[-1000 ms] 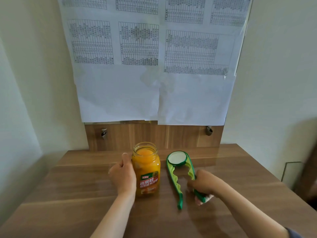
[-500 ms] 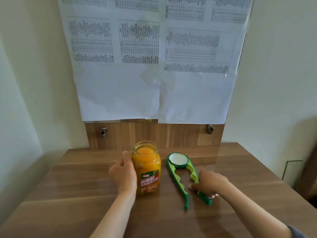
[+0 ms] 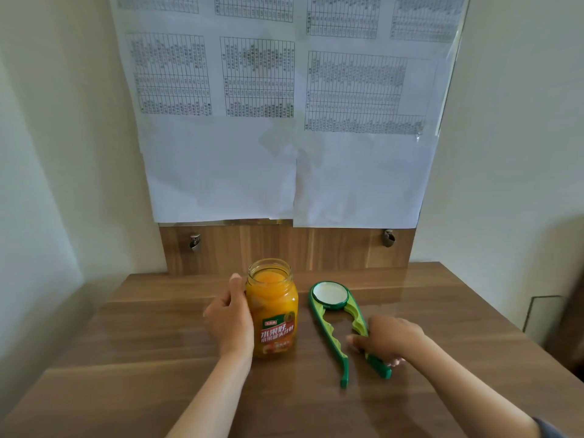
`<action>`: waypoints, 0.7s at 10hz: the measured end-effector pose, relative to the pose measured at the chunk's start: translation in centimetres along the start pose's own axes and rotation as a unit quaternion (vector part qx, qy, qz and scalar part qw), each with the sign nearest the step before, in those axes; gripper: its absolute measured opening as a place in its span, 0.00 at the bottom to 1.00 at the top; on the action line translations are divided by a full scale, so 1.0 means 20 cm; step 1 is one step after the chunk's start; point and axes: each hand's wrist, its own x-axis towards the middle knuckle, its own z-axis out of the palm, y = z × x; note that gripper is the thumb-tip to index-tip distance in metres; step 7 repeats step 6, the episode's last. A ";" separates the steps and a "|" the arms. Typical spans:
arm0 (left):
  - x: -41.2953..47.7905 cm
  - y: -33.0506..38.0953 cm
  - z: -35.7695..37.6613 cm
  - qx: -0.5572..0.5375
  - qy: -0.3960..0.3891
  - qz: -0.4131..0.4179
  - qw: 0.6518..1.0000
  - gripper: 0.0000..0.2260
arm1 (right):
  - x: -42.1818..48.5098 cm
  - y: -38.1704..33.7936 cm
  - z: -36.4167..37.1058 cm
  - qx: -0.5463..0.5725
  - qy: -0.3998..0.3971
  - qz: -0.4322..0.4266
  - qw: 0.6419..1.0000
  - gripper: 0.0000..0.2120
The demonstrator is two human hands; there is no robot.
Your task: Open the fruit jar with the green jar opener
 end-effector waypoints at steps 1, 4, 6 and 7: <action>0.00 0.00 0.00 -0.006 -0.011 0.022 1.000 0.25 | 0.00 -0.01 0.00 -0.005 0.013 -0.001 1.000 0.26; 0.04 0.01 -0.02 0.011 -0.038 0.038 0.998 0.25 | -0.02 -0.02 -0.04 0.025 0.079 0.002 0.997 0.24; 0.08 0.00 -0.05 -0.018 -0.067 0.032 0.997 0.22 | -0.02 -0.07 -0.07 0.097 0.166 -0.008 0.981 0.24; 0.08 0.00 -0.05 -0.018 -0.067 0.032 0.997 0.22 | -0.02 -0.07 -0.07 0.097 0.166 -0.008 0.981 0.24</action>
